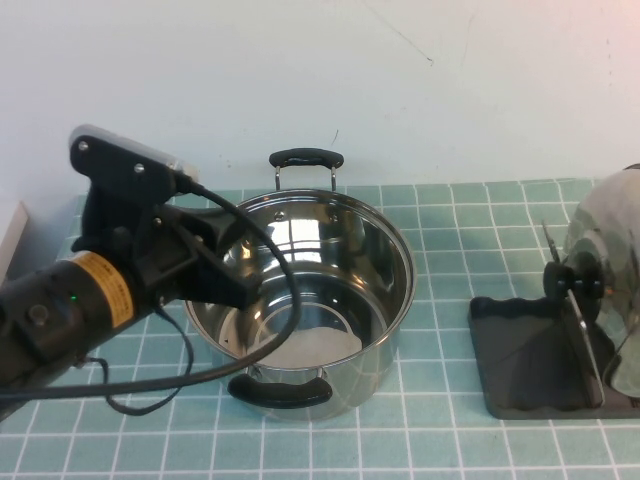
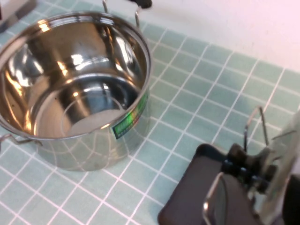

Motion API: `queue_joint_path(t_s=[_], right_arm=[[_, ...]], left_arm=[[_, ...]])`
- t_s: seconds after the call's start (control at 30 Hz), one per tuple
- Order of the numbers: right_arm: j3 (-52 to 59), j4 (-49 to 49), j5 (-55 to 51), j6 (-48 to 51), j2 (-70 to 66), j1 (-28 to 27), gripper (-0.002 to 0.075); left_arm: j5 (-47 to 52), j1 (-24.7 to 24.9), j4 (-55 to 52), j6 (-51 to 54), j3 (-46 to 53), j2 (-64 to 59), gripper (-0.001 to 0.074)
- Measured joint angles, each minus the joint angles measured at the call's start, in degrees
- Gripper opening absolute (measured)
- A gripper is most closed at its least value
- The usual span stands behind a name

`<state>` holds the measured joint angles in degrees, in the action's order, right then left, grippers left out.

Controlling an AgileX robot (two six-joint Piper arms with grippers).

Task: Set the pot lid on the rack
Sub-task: Place the pot lid on the pot rack

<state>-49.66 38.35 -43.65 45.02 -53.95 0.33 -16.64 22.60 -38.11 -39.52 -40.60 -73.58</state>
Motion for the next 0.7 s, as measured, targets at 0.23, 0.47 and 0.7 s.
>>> queue_joint_path(t_s=[0.23,0.47,0.7], right_arm=[[0.0,-5.4,-0.7,-4.5,12.7,-0.1,0.0197],[3.7,-3.9,5.9,-4.8,26.4,-0.1,0.0023],[13.8,11.5,8.8,5.7,38.2,-0.1,0.0]], left_arm=[[10.5,0.0,-1.0,1.1,2.8,10.4,-0.0001],[13.8,0.0,0.8,-1.0,13.4,25.8,-0.0001],[21.4,0.0,1.3,-2.2,20.4,41.9,-0.0001]])
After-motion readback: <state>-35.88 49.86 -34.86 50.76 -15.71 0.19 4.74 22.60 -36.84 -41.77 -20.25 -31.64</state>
